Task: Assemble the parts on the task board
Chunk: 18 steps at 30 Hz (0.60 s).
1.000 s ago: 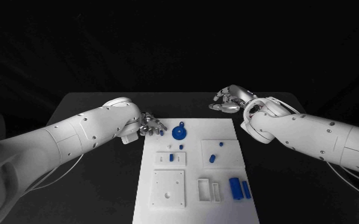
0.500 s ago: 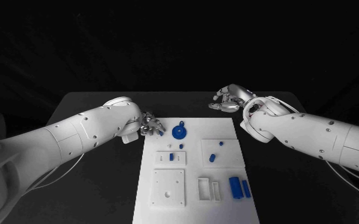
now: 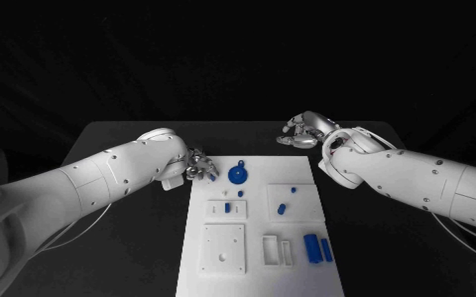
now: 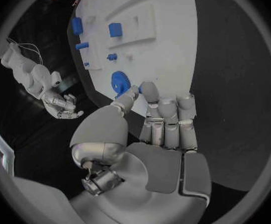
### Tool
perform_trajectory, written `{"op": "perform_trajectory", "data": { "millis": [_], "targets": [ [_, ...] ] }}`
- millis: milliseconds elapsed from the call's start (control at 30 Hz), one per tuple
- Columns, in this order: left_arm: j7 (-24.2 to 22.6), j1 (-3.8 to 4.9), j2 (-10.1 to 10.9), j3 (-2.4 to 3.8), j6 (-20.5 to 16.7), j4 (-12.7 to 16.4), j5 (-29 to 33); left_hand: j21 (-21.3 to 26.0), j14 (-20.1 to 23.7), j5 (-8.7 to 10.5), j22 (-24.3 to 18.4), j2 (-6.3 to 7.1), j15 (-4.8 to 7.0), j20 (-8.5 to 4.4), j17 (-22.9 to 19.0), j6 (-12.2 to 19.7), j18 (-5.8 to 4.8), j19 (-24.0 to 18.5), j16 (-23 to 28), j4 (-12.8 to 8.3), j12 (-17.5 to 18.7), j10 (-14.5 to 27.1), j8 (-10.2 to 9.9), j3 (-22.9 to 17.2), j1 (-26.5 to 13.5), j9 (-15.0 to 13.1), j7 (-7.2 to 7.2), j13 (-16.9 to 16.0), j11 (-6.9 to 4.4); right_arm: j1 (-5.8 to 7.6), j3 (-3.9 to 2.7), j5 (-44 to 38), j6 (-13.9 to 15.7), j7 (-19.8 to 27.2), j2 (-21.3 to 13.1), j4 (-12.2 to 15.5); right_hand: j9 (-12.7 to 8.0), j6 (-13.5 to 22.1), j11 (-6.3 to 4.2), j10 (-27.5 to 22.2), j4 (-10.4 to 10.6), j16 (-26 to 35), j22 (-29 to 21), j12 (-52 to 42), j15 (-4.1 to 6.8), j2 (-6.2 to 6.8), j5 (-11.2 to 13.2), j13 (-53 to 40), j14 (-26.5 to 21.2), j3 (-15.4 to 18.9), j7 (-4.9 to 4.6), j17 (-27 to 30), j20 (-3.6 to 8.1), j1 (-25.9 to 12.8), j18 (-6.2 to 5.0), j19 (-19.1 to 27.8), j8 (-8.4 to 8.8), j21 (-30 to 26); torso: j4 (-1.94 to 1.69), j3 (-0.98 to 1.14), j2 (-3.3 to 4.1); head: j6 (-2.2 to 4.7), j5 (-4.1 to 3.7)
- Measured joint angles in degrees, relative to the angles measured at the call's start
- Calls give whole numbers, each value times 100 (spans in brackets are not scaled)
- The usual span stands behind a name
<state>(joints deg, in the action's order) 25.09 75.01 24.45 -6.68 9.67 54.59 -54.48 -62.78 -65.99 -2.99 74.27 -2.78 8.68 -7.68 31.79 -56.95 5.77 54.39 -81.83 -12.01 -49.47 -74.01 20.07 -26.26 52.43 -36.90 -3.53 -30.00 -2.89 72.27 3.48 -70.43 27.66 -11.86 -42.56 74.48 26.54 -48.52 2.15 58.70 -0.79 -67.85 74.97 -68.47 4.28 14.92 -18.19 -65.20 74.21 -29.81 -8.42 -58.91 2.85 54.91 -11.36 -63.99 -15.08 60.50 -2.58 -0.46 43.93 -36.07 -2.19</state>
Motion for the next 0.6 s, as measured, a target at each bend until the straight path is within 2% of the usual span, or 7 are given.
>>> {"op": "perform_trajectory", "data": {
  "millis": [133, 233, 267, 600],
  "targets": [
    [-8, -7, 12, 0, -18, 23, 0, -29, -67, -19, 15, -80, 78, -28, 17, -143, 1, 74, -45, -183, -27, -106, 164, -68, 27, -9, 59, 0, -86, 0, 0, 0, 0, 2, 4, -2, 0, 0, 0, 0, 0, 0, 0, 0, 0, 0, 0, 0, 0, 0, 1, -2, -1, 0, -1, 1, 0, 0, 0, -1, -1, 0, -2],
    [-15, -10, 27, -1, -46, 44, 2, -64, -90, -240, 24, -127, 101, -65, 25, -143, 0, 128, -62, -290, -34, -163, 279, -131, 14, -8, 59, 0, -142, 0, 0, 0, 0, 3, 7, -3, 0, 0, 0, 0, 0, 0, 0, 0, 0, 0, 0, 5, 0, 0, 1, -2, -1, 0, 0, 1, 0, 0, 0, -2, -1, -1, -2],
    [-17, -10, 36, -1, -60, 54, 3, -66, -101, -316, 29, -180, 112, -65, 28, -144, -1, 139, -72, -310, -34, -187, 292, -137, 57, -5, 59, 0, -126, 0, 0, 0, 0, 3, 7, -4, 0, 0, 0, 0, 0, 0, 0, 0, 0, 0, 0, 5, 0, 0, 2, -2, -1, 0, 0, 1, 0, 0, 0, -2, -2, -1, -1],
    [-20, -36, 155, -11, -270, 225, 5, -165, -208, -1059, 69, -212, 169, -156, 104, -144, -50, 362, -204, -449, -95, -444, 297, -258, 27, -3, 59, 0, -277, 0, 0, 2, 0, 8, 10, -7, 0, 6, 0, 0, 15, 0, -1, 0, 0, 0, 0, 5, 0, 15, 13, -1, -3, 0, 0, 2, 0, 0, 1, 2, -5, -10, 8]
  ]
}}
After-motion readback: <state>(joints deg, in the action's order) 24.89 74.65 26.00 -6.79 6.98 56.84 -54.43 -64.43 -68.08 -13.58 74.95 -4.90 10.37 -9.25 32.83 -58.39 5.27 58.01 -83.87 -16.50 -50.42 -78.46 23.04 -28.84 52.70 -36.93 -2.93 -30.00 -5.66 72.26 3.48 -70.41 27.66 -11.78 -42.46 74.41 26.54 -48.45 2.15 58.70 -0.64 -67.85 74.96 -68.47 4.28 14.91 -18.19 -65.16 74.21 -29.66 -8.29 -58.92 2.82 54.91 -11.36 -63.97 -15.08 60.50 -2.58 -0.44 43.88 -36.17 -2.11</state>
